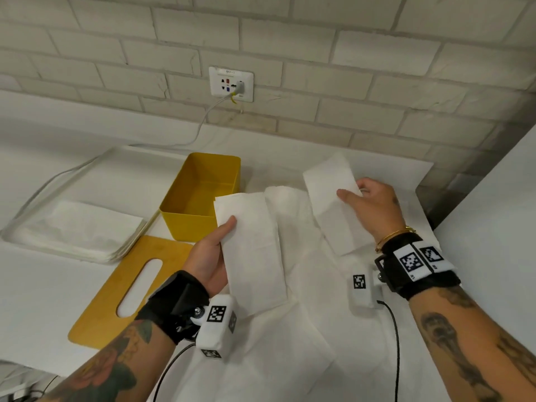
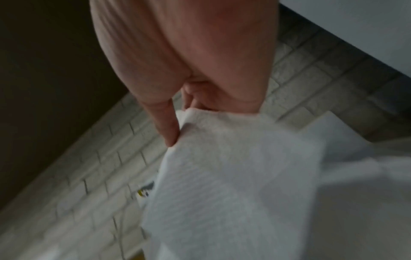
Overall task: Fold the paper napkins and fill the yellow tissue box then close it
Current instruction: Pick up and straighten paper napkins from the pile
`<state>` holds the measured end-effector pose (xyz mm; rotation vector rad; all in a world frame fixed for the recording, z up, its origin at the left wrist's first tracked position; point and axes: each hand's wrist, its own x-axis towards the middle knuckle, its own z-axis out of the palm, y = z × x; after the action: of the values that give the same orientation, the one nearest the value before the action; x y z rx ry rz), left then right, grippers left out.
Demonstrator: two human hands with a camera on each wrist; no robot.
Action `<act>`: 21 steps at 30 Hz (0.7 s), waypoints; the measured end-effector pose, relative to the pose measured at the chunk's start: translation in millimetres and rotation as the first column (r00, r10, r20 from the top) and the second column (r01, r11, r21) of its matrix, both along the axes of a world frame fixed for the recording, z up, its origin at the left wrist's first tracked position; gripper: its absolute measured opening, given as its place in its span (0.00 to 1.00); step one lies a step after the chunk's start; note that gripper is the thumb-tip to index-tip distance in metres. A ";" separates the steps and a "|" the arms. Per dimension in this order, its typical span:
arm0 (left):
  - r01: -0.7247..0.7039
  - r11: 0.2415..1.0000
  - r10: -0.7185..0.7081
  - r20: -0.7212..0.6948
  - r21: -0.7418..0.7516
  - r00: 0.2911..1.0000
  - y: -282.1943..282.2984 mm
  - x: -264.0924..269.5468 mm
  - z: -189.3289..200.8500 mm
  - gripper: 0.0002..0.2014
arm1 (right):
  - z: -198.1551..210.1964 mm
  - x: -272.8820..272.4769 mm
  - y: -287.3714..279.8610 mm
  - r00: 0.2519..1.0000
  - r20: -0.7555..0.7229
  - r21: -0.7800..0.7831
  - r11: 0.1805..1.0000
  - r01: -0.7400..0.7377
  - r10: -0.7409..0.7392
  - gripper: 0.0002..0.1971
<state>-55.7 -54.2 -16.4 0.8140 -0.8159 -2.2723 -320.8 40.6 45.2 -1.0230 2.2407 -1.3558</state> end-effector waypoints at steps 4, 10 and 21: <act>0.030 0.999 -0.030 -0.005 0.012 1.000 1.3 -9.7 2.9 0.23 | 42.8 24.6 10.1 0.959 0.180 -0.368 0.919 -0.140 0.219 0.10; 0.103 0.995 -0.101 -0.093 0.012 0.991 8.7 -28.9 11.9 0.24 | 18.0 67.7 8.2 0.807 0.479 -0.368 0.914 -0.172 0.345 0.18; 0.196 0.981 -0.192 -0.165 0.007 0.967 12.6 -33.8 5.9 0.40 | -42.1 91.1 11.2 0.887 0.436 -0.094 0.988 -0.120 0.149 0.21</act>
<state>-89.5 -41.6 -10.4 0.5686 -0.8251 -2.4869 -229.8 51.9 3.1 -0.7744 1.7683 -1.4375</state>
